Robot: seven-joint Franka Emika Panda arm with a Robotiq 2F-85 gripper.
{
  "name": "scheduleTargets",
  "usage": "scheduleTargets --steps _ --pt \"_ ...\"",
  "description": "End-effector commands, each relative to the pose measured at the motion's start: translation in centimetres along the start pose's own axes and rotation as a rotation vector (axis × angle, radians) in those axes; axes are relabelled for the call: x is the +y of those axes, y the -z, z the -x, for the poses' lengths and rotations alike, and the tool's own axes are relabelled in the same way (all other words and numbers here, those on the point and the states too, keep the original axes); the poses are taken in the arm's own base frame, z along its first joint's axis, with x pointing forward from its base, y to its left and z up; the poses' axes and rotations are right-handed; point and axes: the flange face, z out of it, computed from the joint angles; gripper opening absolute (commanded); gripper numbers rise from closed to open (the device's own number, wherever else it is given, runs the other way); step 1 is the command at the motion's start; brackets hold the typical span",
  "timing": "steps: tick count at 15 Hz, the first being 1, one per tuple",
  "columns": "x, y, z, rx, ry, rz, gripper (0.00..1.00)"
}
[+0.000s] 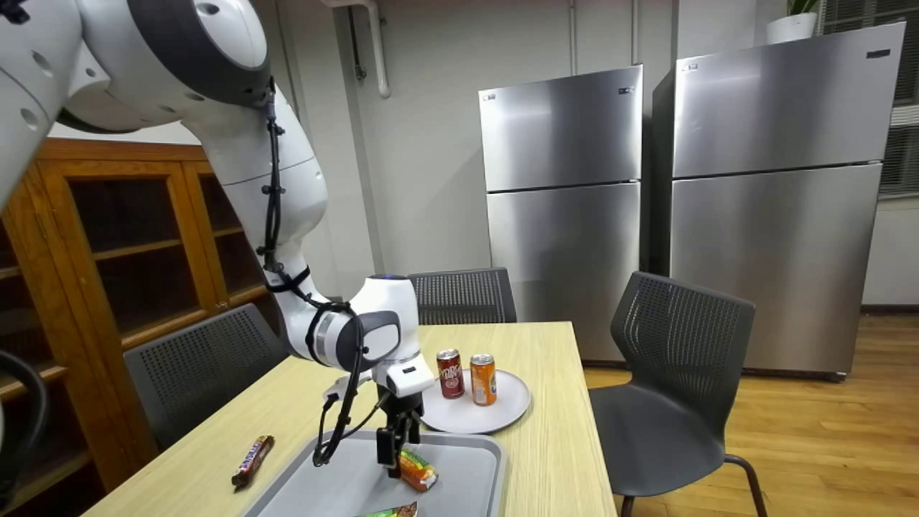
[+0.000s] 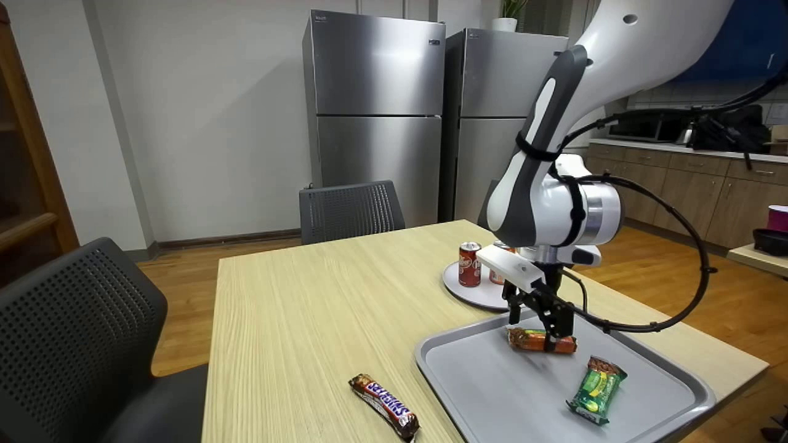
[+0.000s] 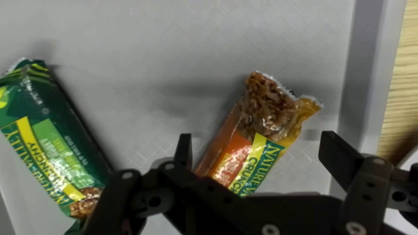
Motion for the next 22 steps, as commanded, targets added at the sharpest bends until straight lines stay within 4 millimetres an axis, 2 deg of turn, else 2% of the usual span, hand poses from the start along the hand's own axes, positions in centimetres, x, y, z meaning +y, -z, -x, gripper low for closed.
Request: scheduleTargets --steps 1,12,13,15,20,21,22 --pt "-0.8 -0.5 0.4 -0.029 -0.045 -0.008 1.0" --pt "-0.3 0.5 0.7 -0.041 -0.015 -0.001 1.0" --pt "-0.3 0.5 0.7 -0.038 -0.014 -0.001 0.75" --pt "-0.3 0.5 0.7 -0.035 -0.011 -0.001 0.66" --pt "-0.5 0.7 0.8 -0.027 -0.005 -0.004 0.26" --pt "-0.5 0.8 0.9 -0.026 0.0 -0.003 0.19" --pt "-0.4 0.8 1.0 -0.025 0.006 -0.002 0.19"
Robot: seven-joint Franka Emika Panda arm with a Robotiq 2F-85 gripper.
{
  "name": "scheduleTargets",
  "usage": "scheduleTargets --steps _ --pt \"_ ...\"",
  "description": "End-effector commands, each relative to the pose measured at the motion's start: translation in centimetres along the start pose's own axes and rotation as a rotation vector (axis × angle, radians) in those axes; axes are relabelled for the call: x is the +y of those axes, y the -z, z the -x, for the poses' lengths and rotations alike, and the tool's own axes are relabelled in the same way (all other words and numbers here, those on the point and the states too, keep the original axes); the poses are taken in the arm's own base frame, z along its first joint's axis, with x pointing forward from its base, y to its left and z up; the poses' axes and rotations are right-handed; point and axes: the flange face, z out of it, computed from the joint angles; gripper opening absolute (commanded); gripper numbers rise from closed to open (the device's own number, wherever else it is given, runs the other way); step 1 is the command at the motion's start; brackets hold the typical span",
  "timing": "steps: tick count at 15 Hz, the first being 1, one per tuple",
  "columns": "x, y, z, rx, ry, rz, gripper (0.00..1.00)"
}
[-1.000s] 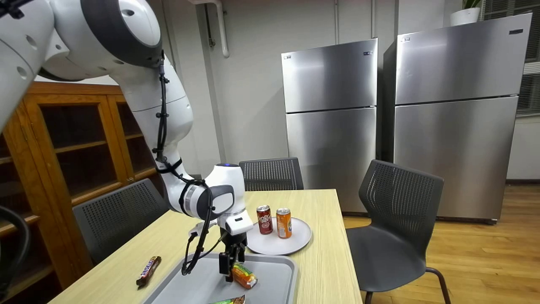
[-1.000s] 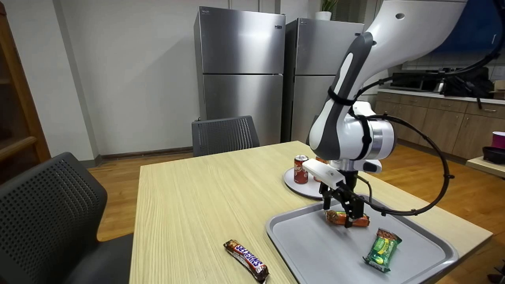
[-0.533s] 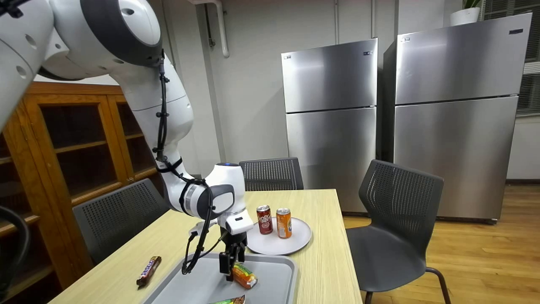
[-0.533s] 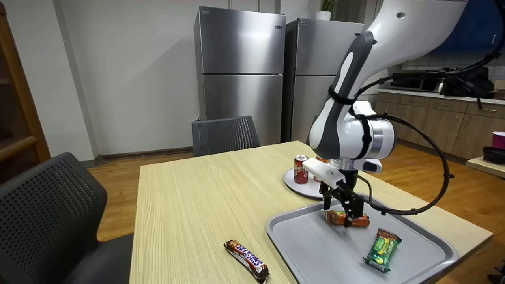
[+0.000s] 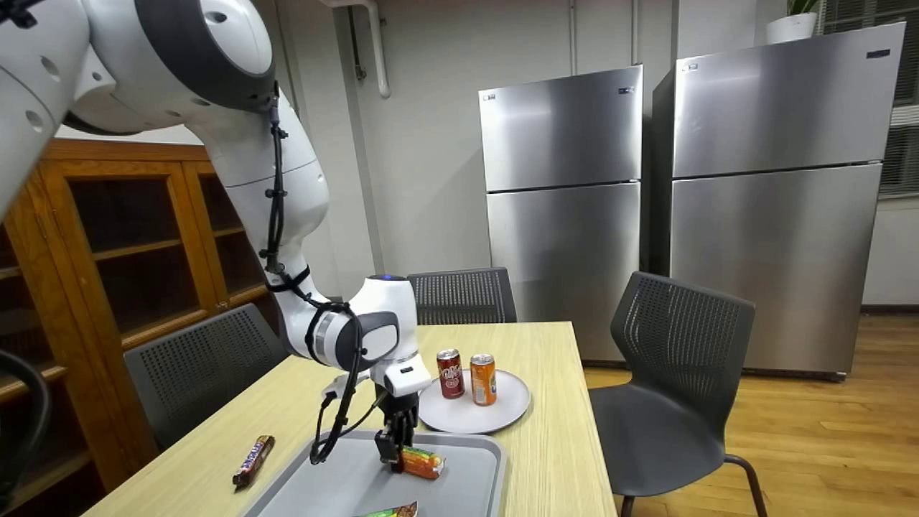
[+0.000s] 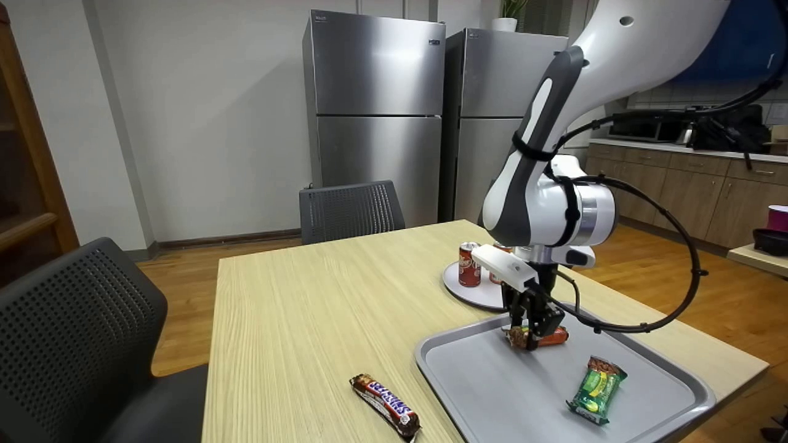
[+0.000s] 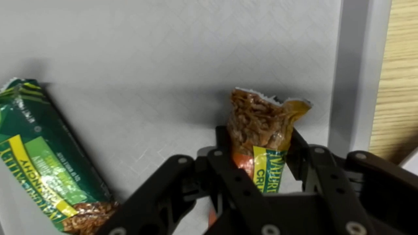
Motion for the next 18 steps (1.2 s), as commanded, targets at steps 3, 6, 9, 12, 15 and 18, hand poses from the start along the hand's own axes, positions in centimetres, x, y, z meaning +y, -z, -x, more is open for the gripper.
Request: scheduleTargets --steps 3,6,9,12,15,18 --pt "0.4 1.5 0.4 0.005 0.038 0.01 0.19" --pt "0.9 2.9 -0.8 0.035 0.058 0.008 0.19" --pt "1.3 4.3 -2.4 0.051 0.057 0.0 0.19" --pt "1.8 5.1 -4.5 0.053 0.019 -0.002 0.19" --pt "2.3 5.2 -6.7 0.055 -0.024 -0.004 0.19" --pt "2.9 5.0 -9.0 0.05 -0.064 -0.006 0.19"
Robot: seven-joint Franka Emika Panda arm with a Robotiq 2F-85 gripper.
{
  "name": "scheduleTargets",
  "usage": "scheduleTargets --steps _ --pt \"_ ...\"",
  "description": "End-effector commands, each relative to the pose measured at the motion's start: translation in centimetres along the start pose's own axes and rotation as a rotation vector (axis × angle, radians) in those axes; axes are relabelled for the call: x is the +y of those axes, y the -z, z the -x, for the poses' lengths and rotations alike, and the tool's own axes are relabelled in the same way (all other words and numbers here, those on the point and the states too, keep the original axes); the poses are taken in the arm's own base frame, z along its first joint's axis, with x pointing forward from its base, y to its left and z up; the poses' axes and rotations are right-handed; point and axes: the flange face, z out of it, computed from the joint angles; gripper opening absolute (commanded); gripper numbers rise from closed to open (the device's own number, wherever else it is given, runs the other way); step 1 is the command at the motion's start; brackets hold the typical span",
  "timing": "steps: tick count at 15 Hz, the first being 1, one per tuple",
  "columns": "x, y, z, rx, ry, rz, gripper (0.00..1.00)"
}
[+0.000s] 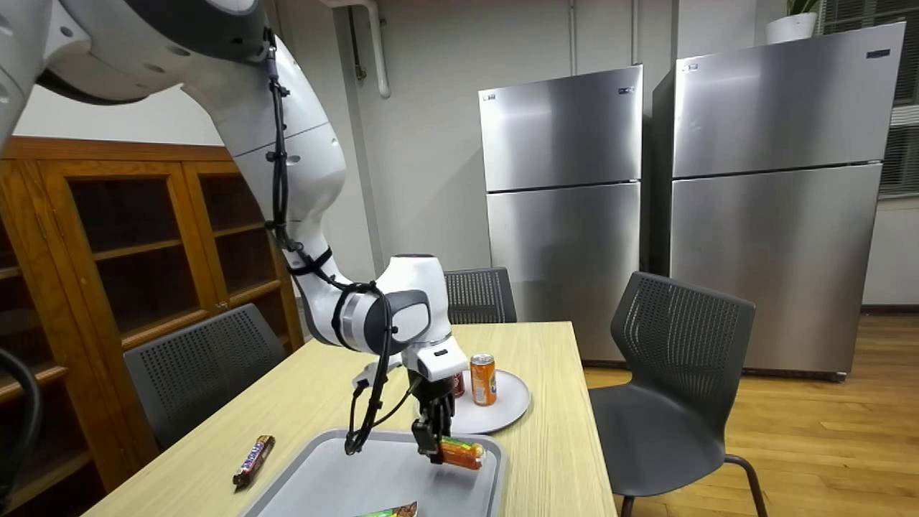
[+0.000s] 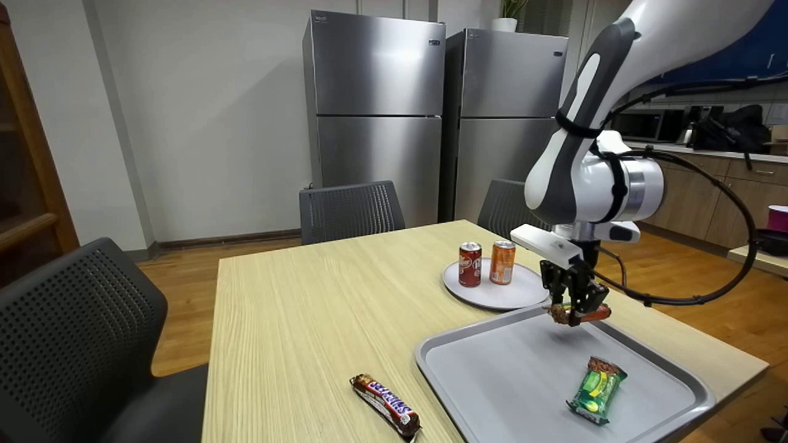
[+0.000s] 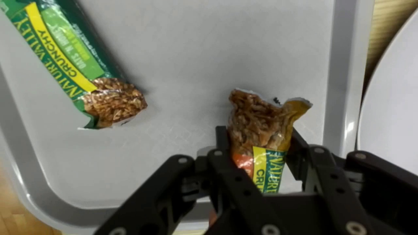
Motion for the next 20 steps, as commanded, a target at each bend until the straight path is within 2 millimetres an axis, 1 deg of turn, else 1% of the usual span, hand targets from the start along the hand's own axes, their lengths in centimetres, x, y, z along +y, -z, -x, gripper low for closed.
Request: scheduleTargets --steps 1,5,12,17,20 --pt "0.9 0.8 -2.6 -0.019 -0.034 0.008 0.19" --pt "1.5 0.5 -5.6 -0.007 -0.076 0.015 0.19" --pt "2.8 0.1 -10.1 0.004 -0.161 0.021 0.19" --pt "3.8 -0.3 -12.9 0.019 -0.223 0.03 0.19" --pt "3.8 -0.9 -14.2 0.034 -0.243 0.033 0.19"
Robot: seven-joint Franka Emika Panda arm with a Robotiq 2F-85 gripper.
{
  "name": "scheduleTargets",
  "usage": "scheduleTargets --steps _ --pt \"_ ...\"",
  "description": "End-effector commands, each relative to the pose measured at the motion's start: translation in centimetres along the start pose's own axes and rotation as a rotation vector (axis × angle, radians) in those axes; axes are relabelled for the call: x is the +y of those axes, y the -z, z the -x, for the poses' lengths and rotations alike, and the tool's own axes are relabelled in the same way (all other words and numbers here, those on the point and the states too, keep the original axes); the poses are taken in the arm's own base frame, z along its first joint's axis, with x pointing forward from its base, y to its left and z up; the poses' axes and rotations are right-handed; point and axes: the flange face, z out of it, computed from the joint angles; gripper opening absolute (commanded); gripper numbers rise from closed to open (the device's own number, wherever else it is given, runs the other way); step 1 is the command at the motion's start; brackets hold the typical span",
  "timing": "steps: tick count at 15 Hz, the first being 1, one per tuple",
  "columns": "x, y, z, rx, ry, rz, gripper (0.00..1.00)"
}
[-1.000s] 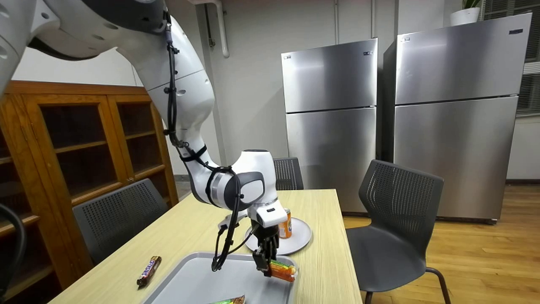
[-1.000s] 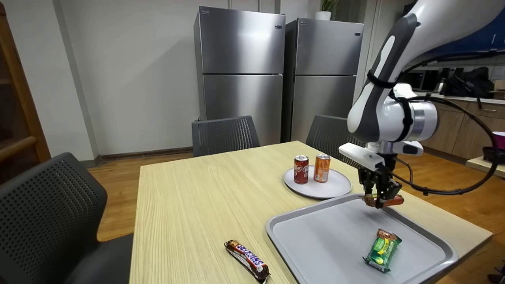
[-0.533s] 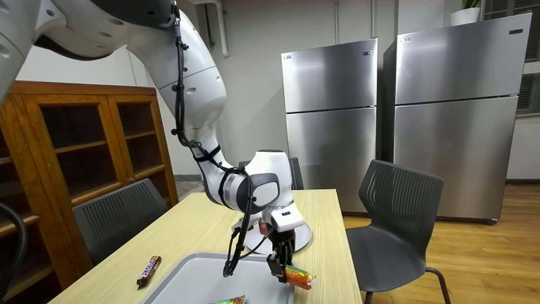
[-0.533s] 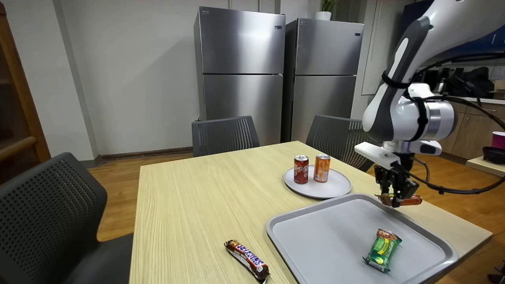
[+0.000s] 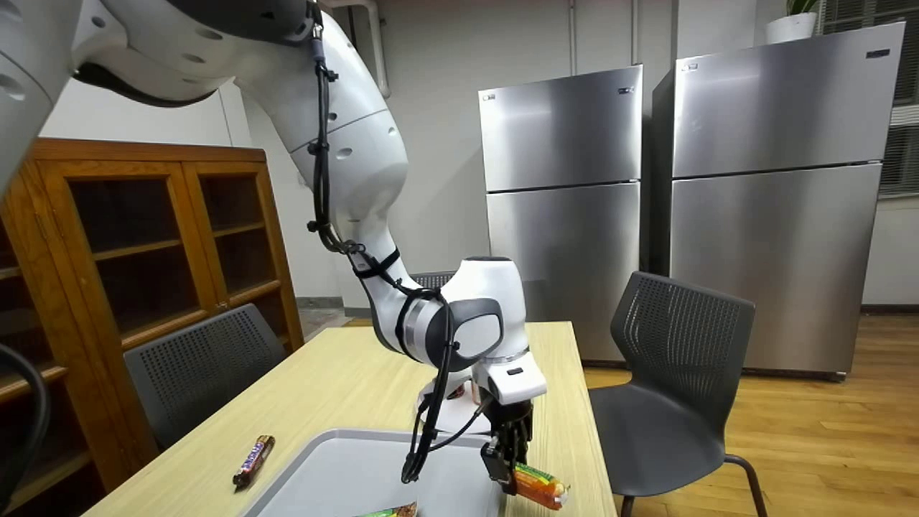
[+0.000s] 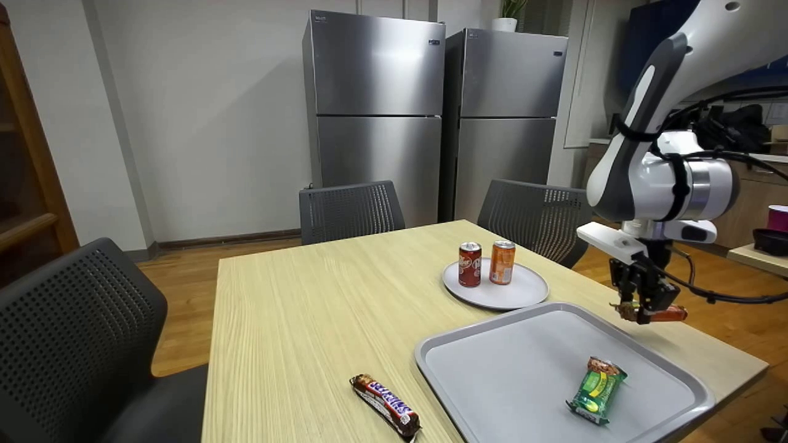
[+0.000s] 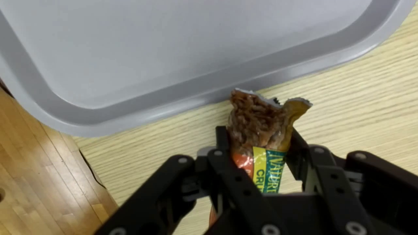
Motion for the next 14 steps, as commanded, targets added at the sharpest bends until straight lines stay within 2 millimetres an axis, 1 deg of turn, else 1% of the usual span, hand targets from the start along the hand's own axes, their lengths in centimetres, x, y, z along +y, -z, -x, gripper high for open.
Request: scheduleTargets --steps 1,5,9,13,14 --pt "-1.1 -0.7 -1.5 0.002 -0.015 0.015 0.19" --pt "-2.0 -1.8 -2.4 0.023 -0.027 0.008 0.19" --pt "-2.5 -2.5 -2.7 0.021 -0.026 0.008 0.19" --pt "-2.8 -2.7 -2.7 0.032 -0.022 0.007 0.19" --pt "-2.8 -2.7 -2.7 0.032 -0.02 0.009 0.69"
